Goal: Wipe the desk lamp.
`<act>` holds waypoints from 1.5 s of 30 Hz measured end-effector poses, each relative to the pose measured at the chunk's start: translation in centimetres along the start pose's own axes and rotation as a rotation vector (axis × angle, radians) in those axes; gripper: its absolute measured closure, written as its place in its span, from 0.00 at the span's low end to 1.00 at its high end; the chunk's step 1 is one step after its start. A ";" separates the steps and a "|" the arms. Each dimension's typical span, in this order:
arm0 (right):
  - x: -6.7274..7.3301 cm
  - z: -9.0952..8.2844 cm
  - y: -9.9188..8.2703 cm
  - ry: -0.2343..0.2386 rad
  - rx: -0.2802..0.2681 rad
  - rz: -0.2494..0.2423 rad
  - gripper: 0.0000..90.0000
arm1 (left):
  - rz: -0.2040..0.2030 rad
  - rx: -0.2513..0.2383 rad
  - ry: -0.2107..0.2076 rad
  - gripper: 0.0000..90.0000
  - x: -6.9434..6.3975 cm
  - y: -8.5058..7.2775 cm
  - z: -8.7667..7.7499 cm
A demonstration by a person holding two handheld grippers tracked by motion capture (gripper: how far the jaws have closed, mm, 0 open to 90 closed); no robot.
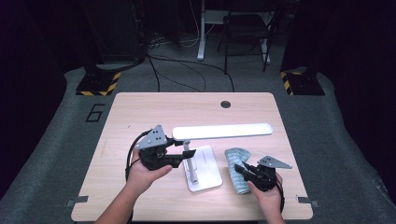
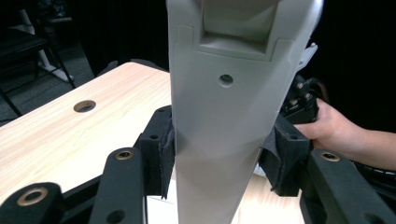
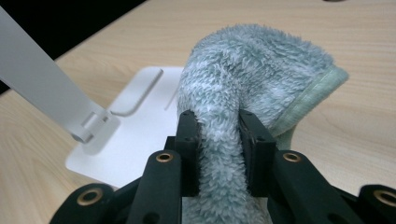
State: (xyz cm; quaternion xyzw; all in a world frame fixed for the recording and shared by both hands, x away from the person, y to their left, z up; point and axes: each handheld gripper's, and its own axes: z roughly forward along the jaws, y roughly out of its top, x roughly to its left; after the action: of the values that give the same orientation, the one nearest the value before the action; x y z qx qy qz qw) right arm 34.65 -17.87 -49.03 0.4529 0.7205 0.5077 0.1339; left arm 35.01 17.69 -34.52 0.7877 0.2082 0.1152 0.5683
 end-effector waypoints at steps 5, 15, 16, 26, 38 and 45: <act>-0.3 0.8 -0.6 -0.046 0.055 -0.050 0.79 | 0.007 0.000 -0.006 0.53 0.0 0.0 -0.1; -1.0 1.7 -1.4 -0.052 0.114 -0.016 0.72 | 0.001 -0.015 -0.015 0.50 0.1 -0.1 -0.3; -1.0 1.7 -1.5 -0.052 0.113 -0.019 0.72 | 0.000 -0.016 -0.017 0.50 0.1 -0.1 -0.3; -0.9 2.1 -1.7 -0.038 0.134 -0.004 0.55 | 0.011 -0.022 -0.020 0.49 0.2 -0.1 -0.3; -1.0 0.8 -1.3 -0.050 0.058 0.012 0.54 | 0.007 -0.024 -0.025 0.50 0.2 0.1 -0.2; -0.2 -0.5 -0.9 -0.053 -0.006 0.033 0.51 | 0.016 -0.028 -0.028 0.50 0.2 0.3 -0.2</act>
State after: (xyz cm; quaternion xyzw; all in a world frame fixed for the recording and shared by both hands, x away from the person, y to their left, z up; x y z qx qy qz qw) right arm 33.98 -18.44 -49.59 0.4776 0.7075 0.4999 0.1461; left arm 35.13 17.87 -34.20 0.7830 0.1922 0.1115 0.5810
